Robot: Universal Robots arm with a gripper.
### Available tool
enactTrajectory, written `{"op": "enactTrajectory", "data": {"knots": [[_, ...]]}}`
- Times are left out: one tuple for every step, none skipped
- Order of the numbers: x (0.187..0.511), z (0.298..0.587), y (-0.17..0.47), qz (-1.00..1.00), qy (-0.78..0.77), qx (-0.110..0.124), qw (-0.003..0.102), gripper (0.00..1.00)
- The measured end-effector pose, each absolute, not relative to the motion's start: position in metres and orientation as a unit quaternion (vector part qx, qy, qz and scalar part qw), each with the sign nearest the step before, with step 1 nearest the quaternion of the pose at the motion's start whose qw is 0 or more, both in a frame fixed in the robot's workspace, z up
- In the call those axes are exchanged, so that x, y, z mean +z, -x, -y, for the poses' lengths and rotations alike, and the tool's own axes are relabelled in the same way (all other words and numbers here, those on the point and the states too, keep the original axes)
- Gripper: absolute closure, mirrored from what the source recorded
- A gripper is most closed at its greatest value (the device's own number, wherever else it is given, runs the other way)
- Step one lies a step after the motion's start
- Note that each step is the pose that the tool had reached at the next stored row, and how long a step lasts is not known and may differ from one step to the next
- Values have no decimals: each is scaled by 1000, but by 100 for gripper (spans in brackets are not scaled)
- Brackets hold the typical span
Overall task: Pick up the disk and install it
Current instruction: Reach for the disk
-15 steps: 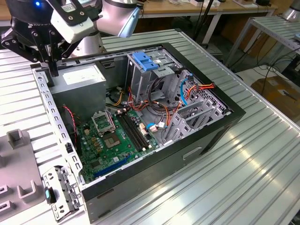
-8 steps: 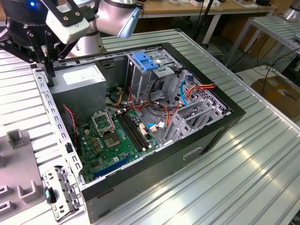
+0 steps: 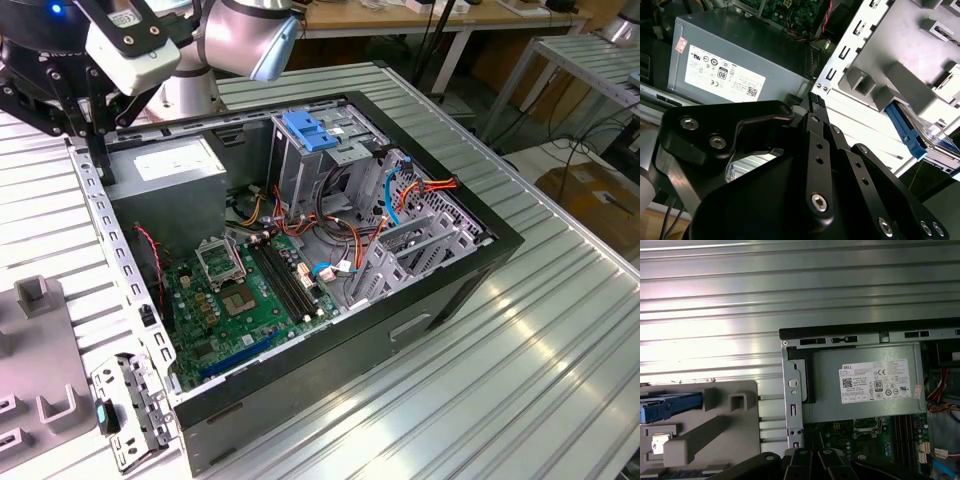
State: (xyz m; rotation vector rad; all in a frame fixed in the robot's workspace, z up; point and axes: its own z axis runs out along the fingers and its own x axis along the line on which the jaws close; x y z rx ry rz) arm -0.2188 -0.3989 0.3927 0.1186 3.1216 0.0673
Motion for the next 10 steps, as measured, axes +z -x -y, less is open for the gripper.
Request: {"op": "enactTrajectory", "data": {"knots": [[393,399,220,-999,-38,22,8,89],[393,399,221,-999,-38,22,8,89],[393,399,222,-999,-38,22,8,89],[393,399,223,-999,-38,22,8,89],[393,399,224,-999,-38,22,8,89],[393,399,224,-999,-38,22,8,89],[393,399,225,-999,-38,22,8,89],[393,399,226,-999,-38,22,8,89],[393,399,226,-999,-38,21,8,89],[393,399,227,-999,-38,22,7,89]]}}
